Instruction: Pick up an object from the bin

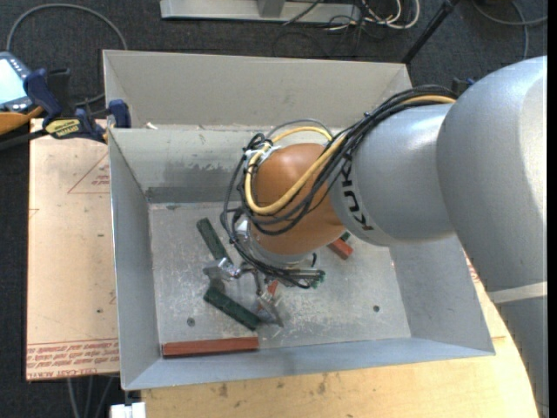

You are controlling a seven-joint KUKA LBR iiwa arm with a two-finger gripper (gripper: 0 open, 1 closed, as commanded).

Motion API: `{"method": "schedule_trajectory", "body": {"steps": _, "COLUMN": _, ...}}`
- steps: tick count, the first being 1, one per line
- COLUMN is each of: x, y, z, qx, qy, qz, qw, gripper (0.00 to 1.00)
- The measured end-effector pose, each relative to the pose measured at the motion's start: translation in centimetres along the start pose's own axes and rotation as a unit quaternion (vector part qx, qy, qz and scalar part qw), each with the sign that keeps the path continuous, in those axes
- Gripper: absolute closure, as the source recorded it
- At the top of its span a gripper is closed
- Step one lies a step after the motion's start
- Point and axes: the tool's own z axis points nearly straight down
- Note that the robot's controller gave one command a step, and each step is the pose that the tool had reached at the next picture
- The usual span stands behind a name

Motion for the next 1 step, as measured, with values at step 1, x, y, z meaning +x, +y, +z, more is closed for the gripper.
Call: {"method": "schedule_trajectory", "body": {"steps": 1, "x": 5.93, "y": -4.95, "z": -0.71, "qx": 0.002, "qy": -0.0008, "qz": 0.04, "qw": 0.9992, "gripper": 0.0}}
